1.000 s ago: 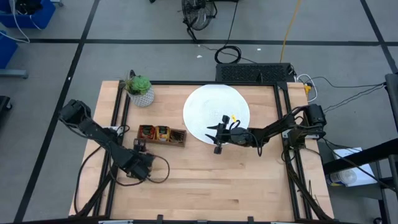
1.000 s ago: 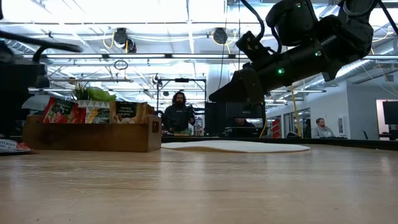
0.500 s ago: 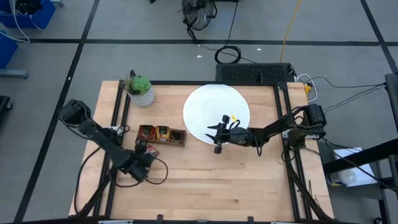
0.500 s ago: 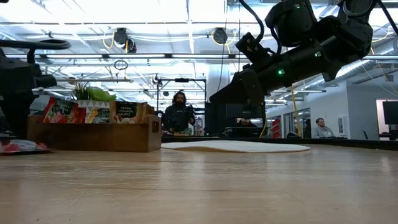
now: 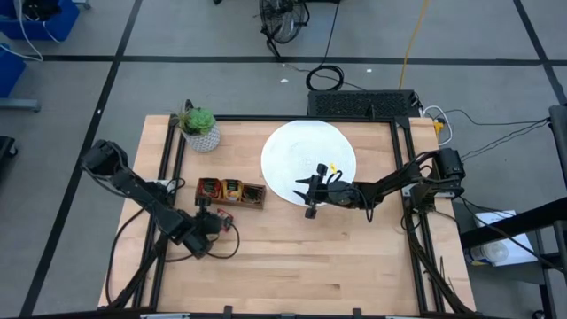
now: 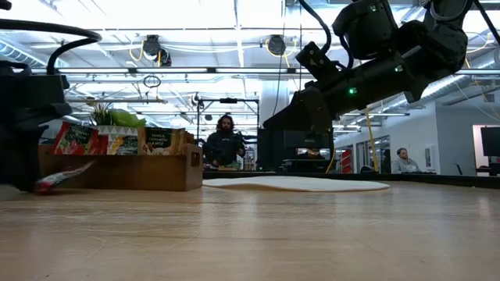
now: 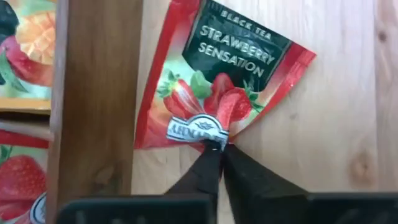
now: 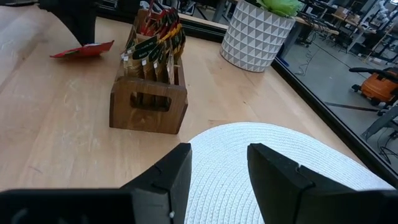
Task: Pick & Place Tea
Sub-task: Put the red tea bag into the left section of the wooden organizer
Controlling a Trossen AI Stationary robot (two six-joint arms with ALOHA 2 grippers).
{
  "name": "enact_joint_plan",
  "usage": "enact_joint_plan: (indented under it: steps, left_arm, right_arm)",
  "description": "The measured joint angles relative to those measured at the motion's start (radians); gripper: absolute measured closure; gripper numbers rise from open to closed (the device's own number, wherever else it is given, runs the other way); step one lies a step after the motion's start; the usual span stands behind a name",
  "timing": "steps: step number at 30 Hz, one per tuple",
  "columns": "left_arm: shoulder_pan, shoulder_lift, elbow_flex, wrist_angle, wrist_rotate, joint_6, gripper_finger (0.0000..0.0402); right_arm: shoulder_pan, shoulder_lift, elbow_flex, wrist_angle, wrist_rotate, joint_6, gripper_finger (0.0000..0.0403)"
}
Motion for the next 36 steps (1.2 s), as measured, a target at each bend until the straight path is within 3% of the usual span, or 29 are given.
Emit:
enact_joint_plan:
  steps: [5,9,12,17,21,25,32,36]
  left_arm:
    - [0.002,0.003,0.009,0.015,-0.012,-0.039,0.0396]
    - [0.003,0.011,0.104,-0.070,0.007,-0.072,0.0398]
    - [0.007,0.007,0.249,-0.255,-0.012,-0.055,0.0399]
    - [0.009,0.007,0.512,-0.673,-0.166,-0.051,0.0400]
    - [0.036,0.055,0.629,-0.967,-0.197,0.040,0.0400]
    - [0.089,0.108,0.611,-0.931,-0.053,0.444,0.0401]
    - [0.175,0.305,0.567,-0.974,-0.047,0.488,0.0400]
    - [0.210,0.361,0.566,-0.967,-0.118,0.468,0.0399]
  right_arm:
    - [0.000,0.000,0.000,0.000,0.000,0.000,0.0261]
    - [0.000,0.000,0.000,0.000,0.000,0.000,0.0261]
    - [0.000,0.000,0.000,0.001,0.000,0.001,0.0261]
    - [0.000,0.000,0.000,0.008,0.000,0.008,0.0261]
    - [0.000,0.000,0.000,0.008,0.000,0.008,0.0261]
    - [0.000,0.000,0.000,0.008,0.000,0.008,0.0261]
    - [0.000,0.000,0.000,-0.001,-0.002,0.008,0.0261]
    - [0.000,0.000,0.000,-0.006,-0.003,0.012,0.0261]
